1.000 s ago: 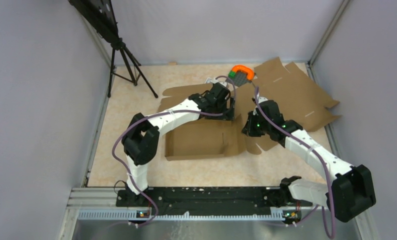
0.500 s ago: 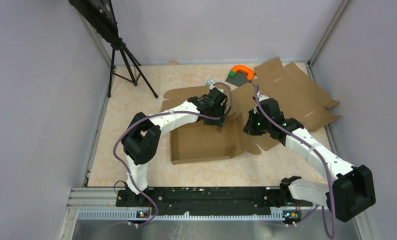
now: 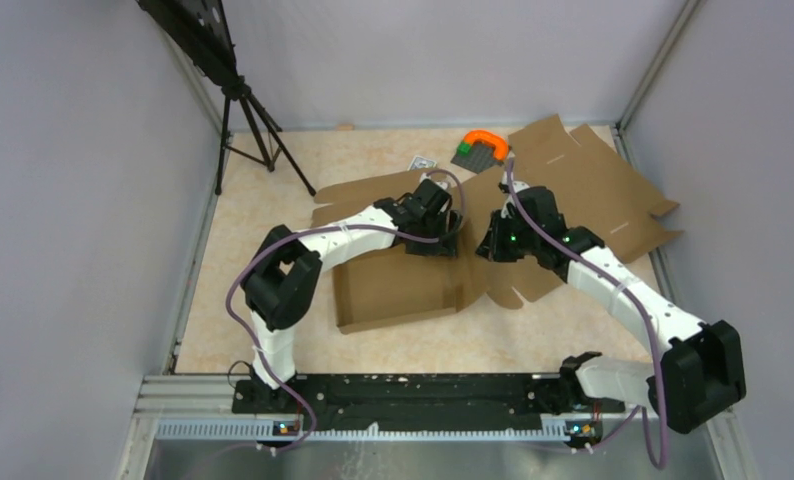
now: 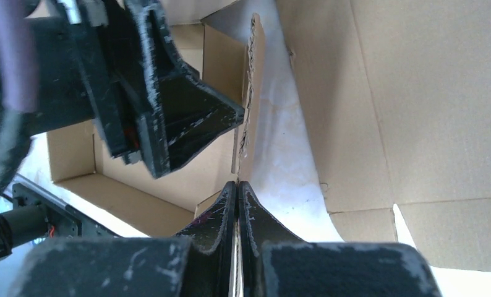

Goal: Fold the paper box

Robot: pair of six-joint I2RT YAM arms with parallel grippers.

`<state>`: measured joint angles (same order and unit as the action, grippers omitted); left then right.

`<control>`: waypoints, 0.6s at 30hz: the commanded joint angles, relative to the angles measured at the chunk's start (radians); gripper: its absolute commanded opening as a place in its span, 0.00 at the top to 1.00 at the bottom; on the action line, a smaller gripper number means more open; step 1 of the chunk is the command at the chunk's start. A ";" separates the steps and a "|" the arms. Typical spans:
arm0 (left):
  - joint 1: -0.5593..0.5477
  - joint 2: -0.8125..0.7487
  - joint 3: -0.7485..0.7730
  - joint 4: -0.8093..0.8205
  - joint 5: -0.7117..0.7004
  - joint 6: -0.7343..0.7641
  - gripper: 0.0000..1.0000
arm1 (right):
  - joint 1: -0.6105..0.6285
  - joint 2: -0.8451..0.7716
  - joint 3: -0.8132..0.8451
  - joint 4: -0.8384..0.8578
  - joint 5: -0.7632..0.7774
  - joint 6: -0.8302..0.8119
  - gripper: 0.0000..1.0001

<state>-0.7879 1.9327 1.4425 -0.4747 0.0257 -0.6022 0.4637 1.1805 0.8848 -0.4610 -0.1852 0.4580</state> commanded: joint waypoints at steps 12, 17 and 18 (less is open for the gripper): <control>0.056 -0.495 -0.199 -0.146 -0.092 0.042 0.19 | 0.006 0.022 0.016 0.019 0.055 -0.022 1.00; 0.205 -0.689 -0.367 -0.233 -0.138 0.049 0.24 | 0.004 0.018 0.025 -0.003 0.078 -0.036 1.00; 0.237 -0.719 -0.418 -0.235 -0.144 0.044 0.21 | 0.003 0.016 0.025 -0.004 0.080 -0.036 1.00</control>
<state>-0.6453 1.3037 1.1568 -0.6128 -0.0486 -0.5709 0.4644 1.2068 0.8848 -0.4667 -0.1310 0.4435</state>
